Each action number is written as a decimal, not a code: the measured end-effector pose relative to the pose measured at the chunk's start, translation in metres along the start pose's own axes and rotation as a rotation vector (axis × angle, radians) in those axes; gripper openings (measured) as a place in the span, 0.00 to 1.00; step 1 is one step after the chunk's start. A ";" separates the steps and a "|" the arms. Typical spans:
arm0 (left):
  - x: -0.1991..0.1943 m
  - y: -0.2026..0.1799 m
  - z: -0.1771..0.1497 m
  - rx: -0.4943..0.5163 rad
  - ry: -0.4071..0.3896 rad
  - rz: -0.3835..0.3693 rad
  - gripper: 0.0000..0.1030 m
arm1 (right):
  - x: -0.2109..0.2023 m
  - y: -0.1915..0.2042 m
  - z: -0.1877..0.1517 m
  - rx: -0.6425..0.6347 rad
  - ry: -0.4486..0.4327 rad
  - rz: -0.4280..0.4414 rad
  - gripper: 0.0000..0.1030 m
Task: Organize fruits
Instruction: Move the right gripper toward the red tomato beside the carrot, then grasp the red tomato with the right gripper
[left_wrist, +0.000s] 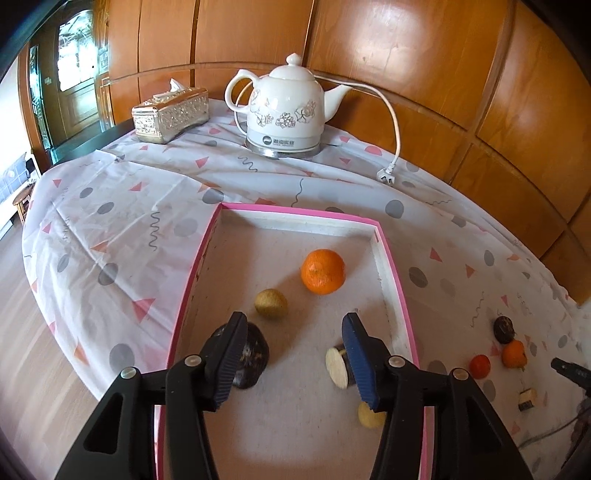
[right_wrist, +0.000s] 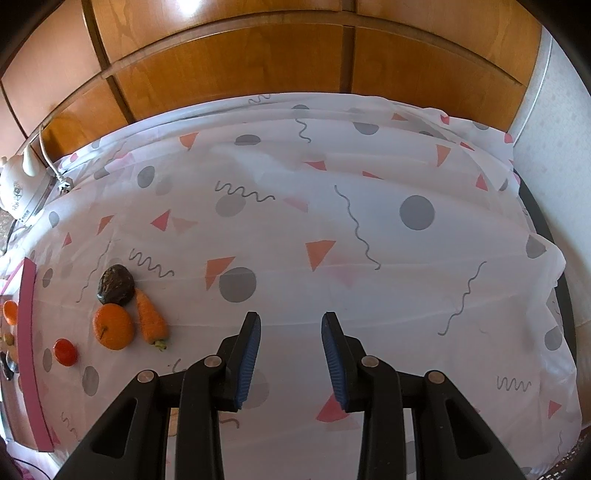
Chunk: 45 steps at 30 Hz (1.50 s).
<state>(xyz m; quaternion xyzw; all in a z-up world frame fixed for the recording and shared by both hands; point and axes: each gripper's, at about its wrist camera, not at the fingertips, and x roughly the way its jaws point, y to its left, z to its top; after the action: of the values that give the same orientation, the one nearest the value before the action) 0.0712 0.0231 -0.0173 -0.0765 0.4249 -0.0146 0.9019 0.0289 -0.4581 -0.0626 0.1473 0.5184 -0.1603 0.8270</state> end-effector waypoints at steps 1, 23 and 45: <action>-0.002 0.000 -0.002 0.002 -0.002 0.000 0.53 | -0.001 0.001 0.000 -0.004 -0.002 0.011 0.33; -0.023 0.033 -0.023 -0.075 -0.010 0.009 0.57 | -0.007 0.047 -0.013 -0.162 0.010 0.180 0.33; -0.023 0.068 -0.035 -0.161 0.008 0.029 0.59 | -0.010 0.067 -0.037 -0.169 0.039 0.222 0.32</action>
<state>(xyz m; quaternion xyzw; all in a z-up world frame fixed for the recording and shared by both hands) 0.0266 0.0876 -0.0317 -0.1424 0.4293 0.0323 0.8913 0.0230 -0.3808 -0.0636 0.1367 0.5265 -0.0209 0.8388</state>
